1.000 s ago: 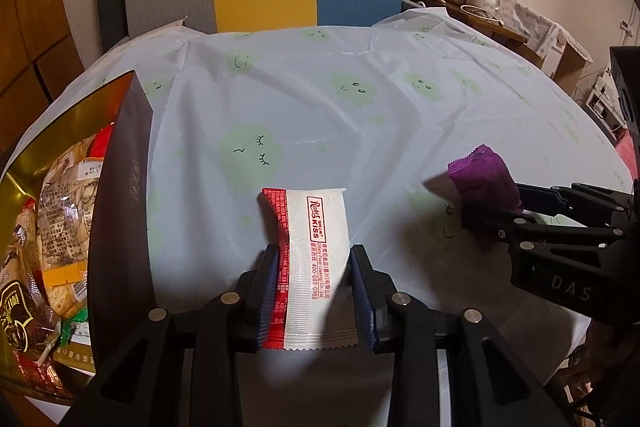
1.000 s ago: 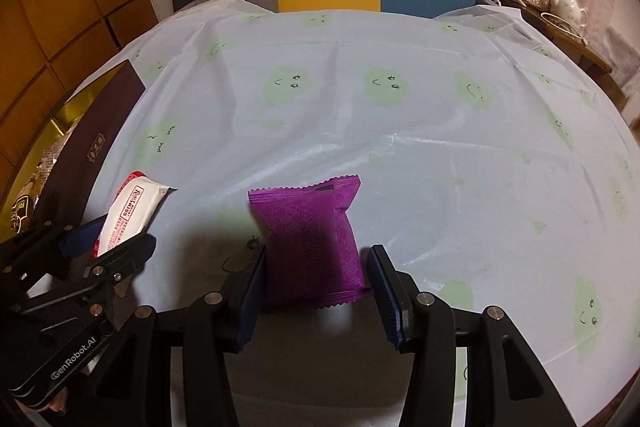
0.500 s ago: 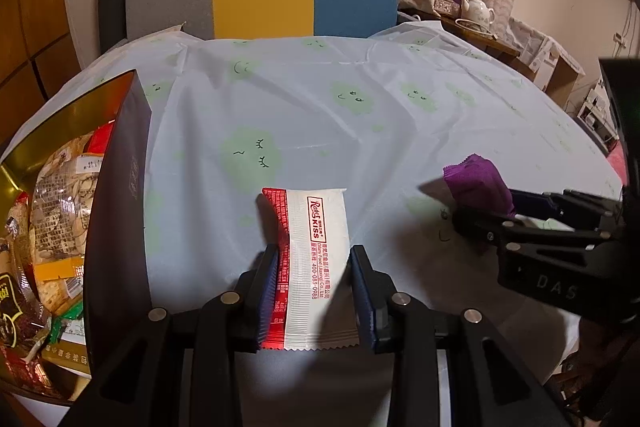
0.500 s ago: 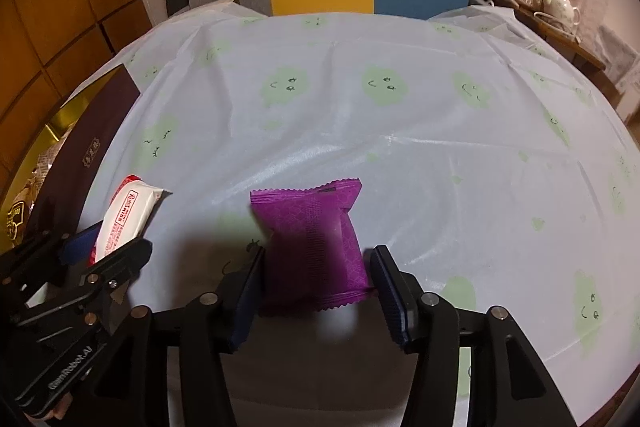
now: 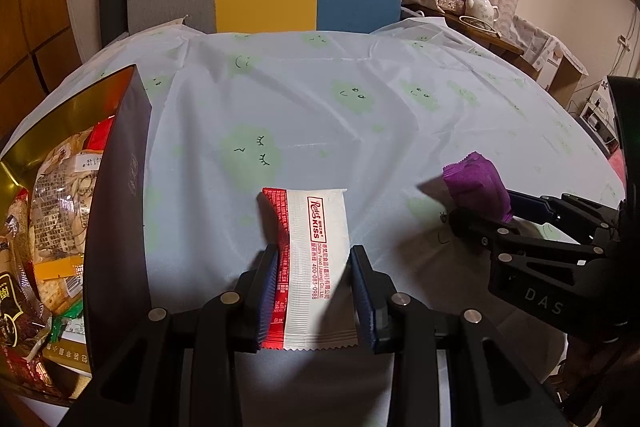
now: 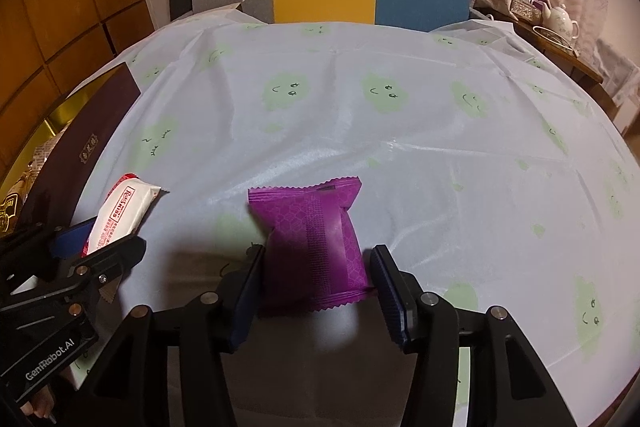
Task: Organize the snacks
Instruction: 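Carry the red-and-white packet into the tin and open the left tool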
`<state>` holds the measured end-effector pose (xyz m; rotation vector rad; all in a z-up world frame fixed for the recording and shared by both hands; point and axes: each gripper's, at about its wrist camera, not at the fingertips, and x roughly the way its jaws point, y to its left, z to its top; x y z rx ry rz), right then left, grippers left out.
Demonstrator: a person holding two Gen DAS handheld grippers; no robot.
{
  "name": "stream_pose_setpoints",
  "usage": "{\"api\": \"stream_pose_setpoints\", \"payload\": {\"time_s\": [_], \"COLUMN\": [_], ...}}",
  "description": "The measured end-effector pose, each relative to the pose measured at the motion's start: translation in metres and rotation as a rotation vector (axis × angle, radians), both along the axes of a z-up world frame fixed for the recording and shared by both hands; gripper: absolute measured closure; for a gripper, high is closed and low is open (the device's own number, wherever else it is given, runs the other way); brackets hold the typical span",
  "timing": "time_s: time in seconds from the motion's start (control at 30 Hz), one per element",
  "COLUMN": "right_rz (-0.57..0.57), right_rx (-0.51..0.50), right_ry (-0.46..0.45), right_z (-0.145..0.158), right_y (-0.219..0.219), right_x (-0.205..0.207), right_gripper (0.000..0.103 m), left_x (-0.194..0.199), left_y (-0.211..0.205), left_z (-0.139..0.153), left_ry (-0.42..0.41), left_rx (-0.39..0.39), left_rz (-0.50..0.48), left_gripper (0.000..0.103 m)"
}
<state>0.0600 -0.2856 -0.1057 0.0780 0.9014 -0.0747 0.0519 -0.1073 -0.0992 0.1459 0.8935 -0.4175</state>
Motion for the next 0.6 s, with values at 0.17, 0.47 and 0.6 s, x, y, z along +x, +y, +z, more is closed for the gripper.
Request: {"api": "stream_pose_setpoints", "payload": {"time_s": [0.17, 0.47, 0.6], "right_rz": [0.006, 0.012, 0.022], "right_rx": [-0.008, -0.021, -0.028], "right_ry": [-0.013, -0.026, -0.036], "right_z": [-0.001, -0.001, -0.002], "right_y": [0.000, 0.002, 0.003], "right_x": [-0.004, -0.008, -0.009], "right_gripper": [0.049, 0.049, 0.049], "left_x": [-0.002, -0.024, -0.033], "left_y": [-0.001, 0.011, 0.030], "left_z": [0.006, 0.046, 0.067], "left_ry": [0.024, -0.023, -0.032], "left_rx": [-0.013, -0.045, -0.100], "left_rz": [-0.007, -0.003, 0.009], "left_gripper": [0.069, 0.069, 0.069]}}
